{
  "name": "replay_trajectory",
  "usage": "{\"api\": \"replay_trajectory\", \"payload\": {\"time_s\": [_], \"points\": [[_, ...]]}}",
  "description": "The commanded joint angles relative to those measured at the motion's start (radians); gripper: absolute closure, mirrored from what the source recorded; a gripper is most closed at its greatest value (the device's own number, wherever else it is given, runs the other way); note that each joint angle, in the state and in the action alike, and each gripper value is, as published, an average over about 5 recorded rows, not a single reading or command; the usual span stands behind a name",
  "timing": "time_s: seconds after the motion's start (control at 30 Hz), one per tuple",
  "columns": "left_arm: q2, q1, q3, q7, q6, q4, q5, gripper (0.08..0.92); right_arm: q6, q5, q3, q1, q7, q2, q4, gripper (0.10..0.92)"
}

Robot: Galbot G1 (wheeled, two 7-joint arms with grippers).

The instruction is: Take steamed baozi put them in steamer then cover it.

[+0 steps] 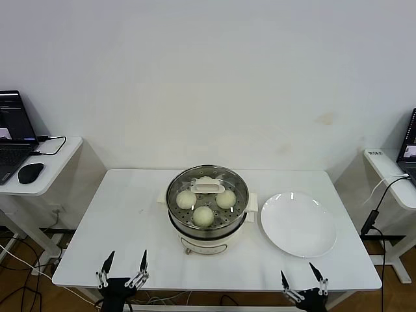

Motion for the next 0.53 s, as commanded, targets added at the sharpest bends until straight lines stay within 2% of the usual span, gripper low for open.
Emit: {"api": "replay_trajectory", "payload": {"time_s": [0.03,0.53], "points": [[-0.036,0.070,-0.016,0.041,-0.080,0.031,-0.026,0.177,-0.026,0.044,-0.040,-0.028,-0.026,-0.027,0.046,0.203],[-0.032,0.058,-0.018,0.054,-0.092,0.061,0.012,0.177,-0.047,0.020,-0.049,-0.038,-0.041,-0.013,0.066,0.203]]}}
